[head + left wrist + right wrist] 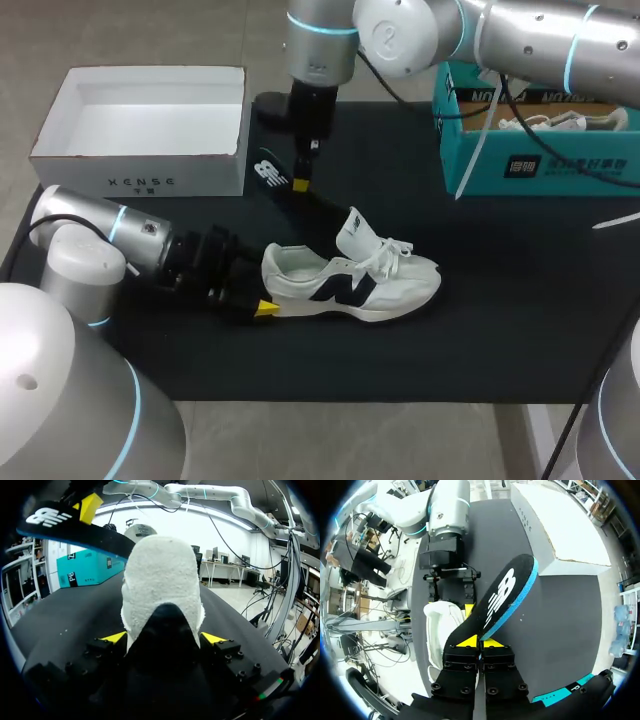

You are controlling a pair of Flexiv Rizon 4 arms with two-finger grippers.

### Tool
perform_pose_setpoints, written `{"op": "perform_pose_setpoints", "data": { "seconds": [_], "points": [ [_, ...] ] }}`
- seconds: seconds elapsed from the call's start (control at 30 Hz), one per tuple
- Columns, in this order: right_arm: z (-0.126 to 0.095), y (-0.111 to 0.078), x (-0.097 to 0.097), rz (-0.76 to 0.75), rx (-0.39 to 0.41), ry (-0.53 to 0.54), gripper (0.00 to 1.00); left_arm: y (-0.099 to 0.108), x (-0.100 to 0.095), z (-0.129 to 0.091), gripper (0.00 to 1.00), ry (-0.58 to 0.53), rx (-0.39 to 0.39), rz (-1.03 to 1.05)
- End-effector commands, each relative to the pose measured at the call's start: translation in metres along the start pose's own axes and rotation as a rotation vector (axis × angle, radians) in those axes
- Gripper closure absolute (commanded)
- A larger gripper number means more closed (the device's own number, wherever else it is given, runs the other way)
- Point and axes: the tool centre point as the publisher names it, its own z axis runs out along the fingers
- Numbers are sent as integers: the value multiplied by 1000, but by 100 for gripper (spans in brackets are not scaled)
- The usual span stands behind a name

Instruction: Take the shoe out of the shoebox, open the shoe tongue, remove and reinsert the insole, then place the shoe into the shoebox

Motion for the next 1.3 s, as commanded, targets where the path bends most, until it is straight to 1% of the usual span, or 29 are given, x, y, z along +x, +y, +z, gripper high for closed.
{"op": "perform_pose_setpoints", "data": {
  "seconds": [0.03, 0.13, 0.23, 0.37, 1.23, 1.27, 1.3],
  "points": [
    [-52, -20, 8, 15, -63, -72, 100, 4, 1, 2, 100, 1, -2, 0],
    [-73, -22, 10, 24, -114, -114, 100, 4, 1, 2, 100, 1, -2, 0],
    [-93, -23, 12, 30, -146, -155, 100, 4, 1, 2, 100, 1, -2, 0],
    [-116, -18, 17, 30, -236, -181, 100, 4, 1, 2, 100, 1, -2, 0],
    [-116, -18, 17, 30, -236, -181, 100, 4, 1, 2, 100, 1, -2, 0],
    [-114, -24, 19, 92, -307, -180, 100, 4, 1, 2, 100, 1, -2, 0],
    [-114, -27, 20, 92, -358, -203, 100, 4, 1, 2, 100, 1, -2, 0]
  ]
}}
